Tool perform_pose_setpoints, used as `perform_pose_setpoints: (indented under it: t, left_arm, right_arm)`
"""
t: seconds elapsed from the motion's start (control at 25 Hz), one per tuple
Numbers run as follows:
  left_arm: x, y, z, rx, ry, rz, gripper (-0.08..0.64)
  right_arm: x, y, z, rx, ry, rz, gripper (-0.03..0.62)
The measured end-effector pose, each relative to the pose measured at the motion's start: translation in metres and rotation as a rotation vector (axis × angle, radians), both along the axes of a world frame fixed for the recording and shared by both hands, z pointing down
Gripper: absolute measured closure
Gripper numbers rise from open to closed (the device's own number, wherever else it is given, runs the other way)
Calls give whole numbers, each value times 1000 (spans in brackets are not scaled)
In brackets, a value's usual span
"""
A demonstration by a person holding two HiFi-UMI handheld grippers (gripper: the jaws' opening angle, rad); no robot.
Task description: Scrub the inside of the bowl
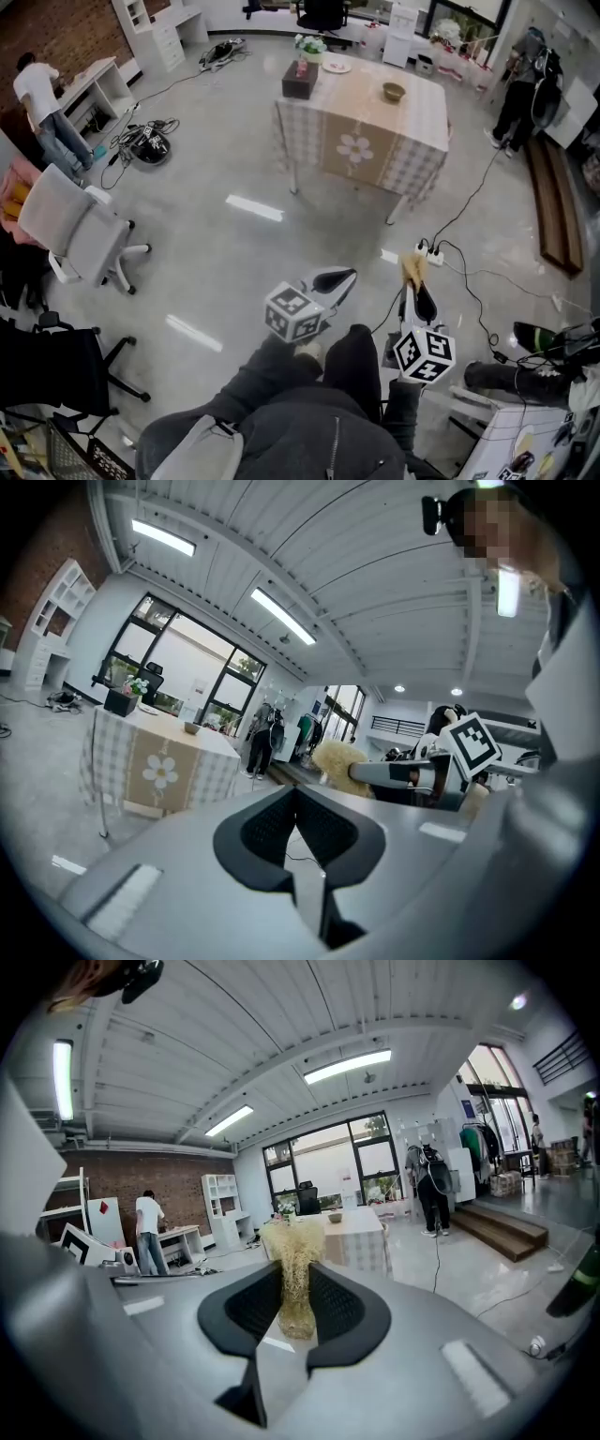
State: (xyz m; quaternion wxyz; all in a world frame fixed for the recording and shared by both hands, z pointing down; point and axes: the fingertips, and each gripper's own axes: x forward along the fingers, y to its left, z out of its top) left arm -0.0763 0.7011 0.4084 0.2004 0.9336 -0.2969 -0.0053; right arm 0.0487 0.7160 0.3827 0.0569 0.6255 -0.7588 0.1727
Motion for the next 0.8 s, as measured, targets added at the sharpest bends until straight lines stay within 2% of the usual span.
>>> perform_pose_setpoints:
  t: [0.16, 0.32, 0.56, 0.8]
  left_arm:
    - [-3, -12, 5, -14, -10, 3, 549]
    - [-8, -30, -6, 12, -17, -4, 549]
    - [-14, -76, -4, 7, -35, -34, 549]
    - [0, -140, 0, -4, -36, -37, 549]
  right_arm:
    - [-4, -15, 5, -20, 2, -10, 509]
    - [-1, -44, -3, 3, -8, -12, 509]
    - [-1, -94, 1, 10, -25, -26, 509]
    - [7, -158, 4, -12, -22, -43, 509]
